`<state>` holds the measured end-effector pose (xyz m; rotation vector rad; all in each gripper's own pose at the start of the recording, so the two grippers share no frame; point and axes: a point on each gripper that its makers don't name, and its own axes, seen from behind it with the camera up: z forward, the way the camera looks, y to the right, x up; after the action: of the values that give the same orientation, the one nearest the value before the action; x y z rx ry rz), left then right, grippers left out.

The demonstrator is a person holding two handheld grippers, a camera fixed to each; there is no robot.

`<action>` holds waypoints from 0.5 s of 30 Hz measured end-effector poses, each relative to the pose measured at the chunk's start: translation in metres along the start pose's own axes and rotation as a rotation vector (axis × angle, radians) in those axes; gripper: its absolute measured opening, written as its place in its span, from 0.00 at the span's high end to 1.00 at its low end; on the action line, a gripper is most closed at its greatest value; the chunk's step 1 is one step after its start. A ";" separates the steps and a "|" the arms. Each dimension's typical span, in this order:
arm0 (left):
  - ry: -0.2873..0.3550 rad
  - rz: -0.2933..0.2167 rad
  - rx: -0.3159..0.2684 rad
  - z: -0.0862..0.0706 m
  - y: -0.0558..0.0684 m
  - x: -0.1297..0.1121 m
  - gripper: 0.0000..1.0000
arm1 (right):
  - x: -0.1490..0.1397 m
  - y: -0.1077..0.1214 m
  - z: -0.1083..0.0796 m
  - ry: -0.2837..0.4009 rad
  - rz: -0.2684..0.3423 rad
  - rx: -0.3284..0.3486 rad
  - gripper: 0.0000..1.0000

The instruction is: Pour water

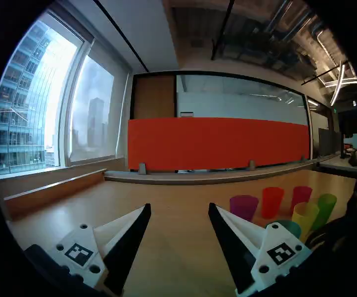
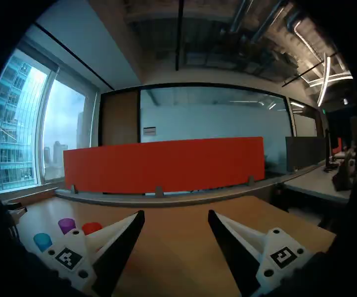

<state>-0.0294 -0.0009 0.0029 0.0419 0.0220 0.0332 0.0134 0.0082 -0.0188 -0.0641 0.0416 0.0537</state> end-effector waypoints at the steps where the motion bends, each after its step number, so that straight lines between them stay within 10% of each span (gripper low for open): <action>1: -0.002 -0.002 -0.001 0.000 0.000 0.000 0.14 | 0.000 0.000 0.000 0.000 -0.001 0.001 0.01; 15: -0.012 -0.002 -0.013 0.002 0.003 -0.005 0.14 | 0.000 -0.002 0.001 -0.001 -0.002 0.011 0.01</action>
<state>-0.0341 0.0021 0.0054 0.0289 0.0094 0.0313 0.0132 0.0065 -0.0176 -0.0529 0.0411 0.0519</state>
